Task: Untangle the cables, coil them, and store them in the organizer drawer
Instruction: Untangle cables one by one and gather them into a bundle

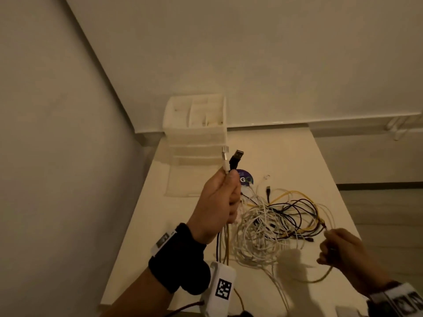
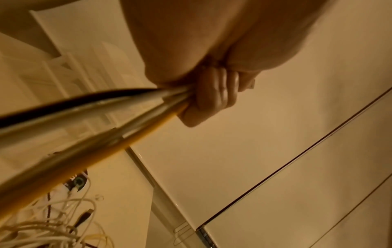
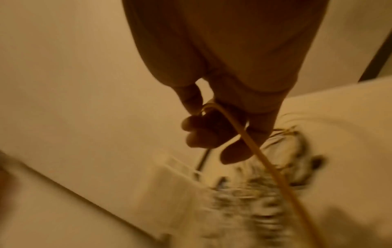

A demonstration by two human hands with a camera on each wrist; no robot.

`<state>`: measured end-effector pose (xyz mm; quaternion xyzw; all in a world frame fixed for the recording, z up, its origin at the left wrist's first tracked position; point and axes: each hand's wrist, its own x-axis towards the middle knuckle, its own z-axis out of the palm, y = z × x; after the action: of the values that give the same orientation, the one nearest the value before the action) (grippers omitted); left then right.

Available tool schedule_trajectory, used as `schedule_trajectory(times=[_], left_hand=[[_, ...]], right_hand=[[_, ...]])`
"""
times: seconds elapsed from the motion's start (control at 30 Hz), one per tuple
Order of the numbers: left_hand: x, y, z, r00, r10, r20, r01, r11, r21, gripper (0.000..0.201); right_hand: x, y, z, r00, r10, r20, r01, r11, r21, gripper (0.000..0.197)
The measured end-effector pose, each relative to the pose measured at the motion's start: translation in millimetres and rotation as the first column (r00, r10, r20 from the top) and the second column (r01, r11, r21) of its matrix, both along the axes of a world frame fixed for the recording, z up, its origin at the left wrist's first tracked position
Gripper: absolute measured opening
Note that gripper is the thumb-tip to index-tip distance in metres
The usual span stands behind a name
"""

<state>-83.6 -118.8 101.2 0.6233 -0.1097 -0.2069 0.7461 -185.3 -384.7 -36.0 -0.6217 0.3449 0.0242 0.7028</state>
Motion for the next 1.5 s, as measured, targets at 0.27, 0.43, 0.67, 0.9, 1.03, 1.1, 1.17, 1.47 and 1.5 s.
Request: schedule_trajectory(times=[0.27,0.43,0.67,0.9,1.03,1.1,1.17,1.47,1.5], left_hand=[[2,-27,11,0.992,-0.120,-0.028,0.115,0.982,-0.147,0.040],[-4,-27,16,0.991,-0.056,0.121,0.059,0.998,-0.024,0.033],[8,-22,3,0.967,0.130,0.220,-0.145,0.988,0.054,0.042],[46,15,42,0.959,0.249,0.134,-0.204,0.937,-0.283,0.043],[77,55,82,0.909,0.377,0.177,-0.292,0.880,-0.374,0.044],[81,70,89,0.881,0.400,0.253,-0.308,0.891,-0.335,0.042],[73,71,83,0.868,0.341,0.361,-0.282,0.937,-0.205,0.038],[30,0,14,0.790,-0.113,0.602,-0.148,0.919,0.366,0.029],[30,-5,11,0.786,-0.108,0.609,-0.149,0.923,0.355,0.034]], right_hand=[[36,110,144,0.787,0.154,0.597,-0.290,0.947,0.139,0.017],[48,144,153,0.756,0.169,0.633,-0.113,0.985,-0.127,0.009],[53,156,134,0.804,0.232,0.548,-0.054,0.945,-0.322,0.027],[42,132,87,0.708,0.595,0.380,-0.281,0.731,-0.622,0.018],[39,107,43,0.732,0.629,0.260,-0.334,0.665,-0.669,0.031],[42,97,35,0.759,0.600,0.254,-0.299,0.667,-0.682,0.039],[48,91,38,0.774,0.566,0.284,-0.242,0.679,-0.694,0.046],[88,87,125,0.697,0.518,0.496,-0.207,0.808,-0.552,0.044],[91,88,131,0.681,0.508,0.528,-0.237,0.835,-0.497,0.041]])
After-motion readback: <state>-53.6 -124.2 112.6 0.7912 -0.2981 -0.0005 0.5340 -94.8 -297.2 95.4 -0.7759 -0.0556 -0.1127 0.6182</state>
